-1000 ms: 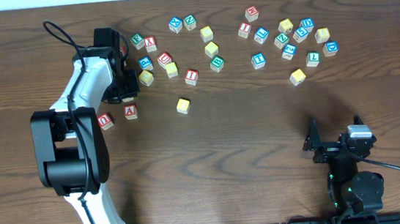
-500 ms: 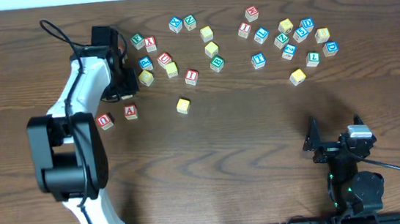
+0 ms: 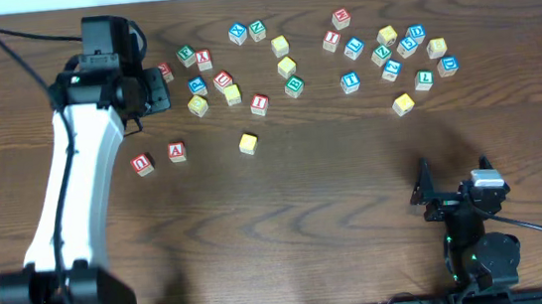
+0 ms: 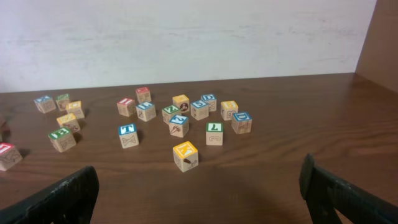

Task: Spell out ROBOT
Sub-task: 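Lift the R block and carry it toward the table center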

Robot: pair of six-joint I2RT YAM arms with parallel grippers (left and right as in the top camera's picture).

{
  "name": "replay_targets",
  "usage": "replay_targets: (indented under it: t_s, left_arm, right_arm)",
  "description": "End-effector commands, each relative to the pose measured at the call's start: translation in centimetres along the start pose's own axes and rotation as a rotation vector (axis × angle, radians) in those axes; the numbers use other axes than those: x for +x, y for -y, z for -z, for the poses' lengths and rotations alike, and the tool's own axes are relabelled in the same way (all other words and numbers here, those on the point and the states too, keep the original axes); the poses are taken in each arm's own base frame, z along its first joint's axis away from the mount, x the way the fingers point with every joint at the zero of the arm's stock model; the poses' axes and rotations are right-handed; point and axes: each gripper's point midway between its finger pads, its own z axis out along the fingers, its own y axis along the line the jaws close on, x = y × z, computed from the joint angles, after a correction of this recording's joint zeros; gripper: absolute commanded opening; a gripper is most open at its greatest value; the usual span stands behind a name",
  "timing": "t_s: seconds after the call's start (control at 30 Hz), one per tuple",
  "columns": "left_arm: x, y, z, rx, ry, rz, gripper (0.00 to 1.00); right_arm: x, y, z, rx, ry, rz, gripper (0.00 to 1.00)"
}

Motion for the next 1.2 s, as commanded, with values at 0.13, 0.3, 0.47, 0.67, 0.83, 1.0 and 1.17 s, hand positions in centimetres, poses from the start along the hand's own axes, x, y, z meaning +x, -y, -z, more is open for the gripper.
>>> replay_targets:
  t_s: [0.13,0.3,0.47,0.67,0.83,1.0,1.17]
  left_arm:
    - [0.7,3.0,5.5,0.062,0.072,-0.028,0.25]
    - [2.7,4.4,7.1,0.089,0.057,-0.038,0.24]
    - [5.7,4.7,6.9,0.079,-0.010,-0.017,0.21]
    - [10.5,5.5,5.2,0.075,-0.110,-0.028,0.20]
    - [14.2,5.5,3.6,0.026,-0.172,-0.034,0.20]
    - [17.7,6.1,1.2,0.016,-0.227,-0.047,0.20]
    - [20.0,6.3,-1.2,0.022,-0.237,-0.035,0.20]
  right_arm:
    - [0.0,0.2,0.0,0.007,0.003,0.011,0.99]
    - [0.0,0.2,0.0,0.007,0.003,0.011,0.99]
    - [0.0,0.2,0.0,0.007,0.003,0.011,0.99]
    - [0.0,0.2,0.0,0.007,0.003,0.011,0.99]
    - [0.0,0.2,0.0,0.007,0.003,0.011,0.99]
    - [0.0,0.2,0.0,0.007,0.003,0.011,0.99]
    - [0.0,0.2,0.0,0.007,0.003,0.011,0.99]
